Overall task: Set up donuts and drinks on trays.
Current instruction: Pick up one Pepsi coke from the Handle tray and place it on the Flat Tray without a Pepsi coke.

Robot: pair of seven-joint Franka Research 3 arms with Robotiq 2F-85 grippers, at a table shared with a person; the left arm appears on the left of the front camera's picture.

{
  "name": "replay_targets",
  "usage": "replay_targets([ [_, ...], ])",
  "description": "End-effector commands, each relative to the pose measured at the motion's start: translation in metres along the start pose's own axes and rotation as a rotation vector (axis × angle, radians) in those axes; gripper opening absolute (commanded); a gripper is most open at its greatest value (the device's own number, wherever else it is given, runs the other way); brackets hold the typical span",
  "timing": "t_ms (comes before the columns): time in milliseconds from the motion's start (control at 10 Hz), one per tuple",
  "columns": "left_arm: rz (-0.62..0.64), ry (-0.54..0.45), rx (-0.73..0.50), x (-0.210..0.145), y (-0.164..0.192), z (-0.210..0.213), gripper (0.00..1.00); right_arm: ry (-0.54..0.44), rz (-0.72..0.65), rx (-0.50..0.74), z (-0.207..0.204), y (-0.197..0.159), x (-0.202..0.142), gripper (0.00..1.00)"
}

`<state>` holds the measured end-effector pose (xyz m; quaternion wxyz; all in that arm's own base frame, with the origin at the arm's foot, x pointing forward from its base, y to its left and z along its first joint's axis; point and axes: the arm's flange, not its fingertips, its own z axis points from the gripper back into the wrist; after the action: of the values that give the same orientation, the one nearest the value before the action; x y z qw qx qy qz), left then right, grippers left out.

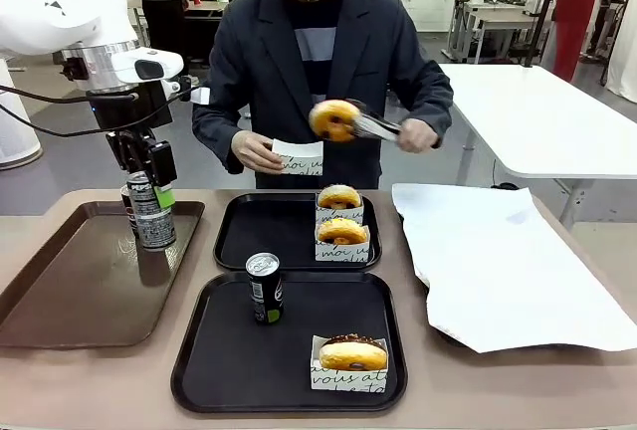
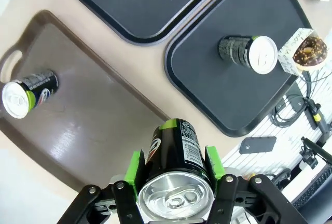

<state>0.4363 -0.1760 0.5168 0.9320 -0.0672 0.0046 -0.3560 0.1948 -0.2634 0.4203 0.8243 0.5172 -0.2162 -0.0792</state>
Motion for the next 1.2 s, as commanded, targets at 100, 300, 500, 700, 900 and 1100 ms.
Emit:
replay_targets([
  [100, 0.045, -0.052, 0.038, 0.045, 0.013, -0.001, 0.59, -0.020, 0.022, 0.026, 0.001, 0.000, 0.003, 1.00],
  [300, 0.044, -0.083, 0.021, 0.074, 0.025, -0.006, 0.59, -0.020, 0.022, 0.026, 0.001, 0.000, 0.003, 1.00],
  [500, 0.036, -0.136, -0.006, 0.098, 0.040, -0.014, 0.59, -0.020, 0.022, 0.026, 0.001, 0.000, 0.003, 1.00],
  [700, 0.019, -0.102, -0.144, 0.103, 0.045, -0.025, 0.59, -0.020, 0.022, 0.026, 0.001, 0.000, 0.003, 1.00],
  [900, -0.059, 0.038, -0.232, 0.038, 0.022, -0.010, 0.59, -0.020, 0.022, 0.026, 0.001, 0.000, 0.003, 1.00],
  [1100, -0.239, 0.198, -0.275, -0.053, -0.010, -0.003, 0.59, -0.020, 0.022, 0.026, 0.001, 0.000, 0.003, 1.00],
])
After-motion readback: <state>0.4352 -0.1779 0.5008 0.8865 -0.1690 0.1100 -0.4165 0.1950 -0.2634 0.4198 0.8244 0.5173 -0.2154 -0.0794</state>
